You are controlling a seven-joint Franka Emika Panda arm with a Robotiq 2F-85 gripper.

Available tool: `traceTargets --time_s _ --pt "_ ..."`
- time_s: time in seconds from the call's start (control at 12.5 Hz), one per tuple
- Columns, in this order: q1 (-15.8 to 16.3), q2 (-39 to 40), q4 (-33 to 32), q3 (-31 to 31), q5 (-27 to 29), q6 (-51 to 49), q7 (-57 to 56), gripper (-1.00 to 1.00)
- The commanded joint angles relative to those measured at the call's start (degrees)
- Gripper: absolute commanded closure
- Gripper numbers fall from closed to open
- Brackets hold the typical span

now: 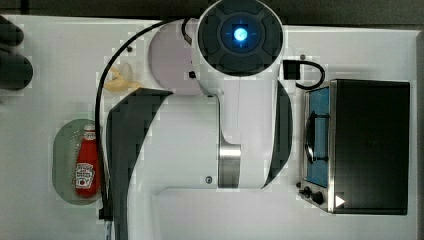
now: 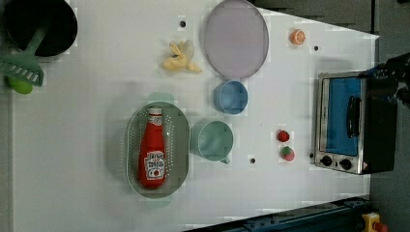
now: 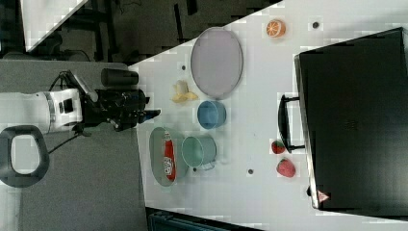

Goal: Pick ketchup from strainer and place it on the table

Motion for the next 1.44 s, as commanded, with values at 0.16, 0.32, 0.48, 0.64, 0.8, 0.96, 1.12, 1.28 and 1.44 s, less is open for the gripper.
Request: traceTargets --time_s 0.16,0.32,0.48,0.64,0.8,0.96,1.12,1.28,1.44 --pt "-5.4 -13.7 -6.9 2.0 2.3 -6.9 -1.4 -0.81" --pt "-4.2 -13.5 -6.9 4.1 2.4 -6.8 -1.4 -1.0" --pt "-2.6 -12.9 -6.9 7.6 2.4 -6.6 -1.4 -1.0" --pt "-1.1 -11.9 -6.9 12.1 2.4 -6.3 -1.4 -1.0" --pt "0.1 -10.4 -6.9 17.3 2.4 -3.5 -1.4 -1.0" --pt "0.9 -8.4 -7.1 22.8 2.4 1.1 -1.4 -1.0" --pt "1.4 -6.0 -7.7 28.4 2.3 4.5 -1.4 -1.0" --pt "1.5 -3.0 -8.1 33.4 2.3 6.7 -1.3 -1.0" --pt "1.7 0.2 -9.1 37.4 1.8 8.4 -1.2 -1.0"
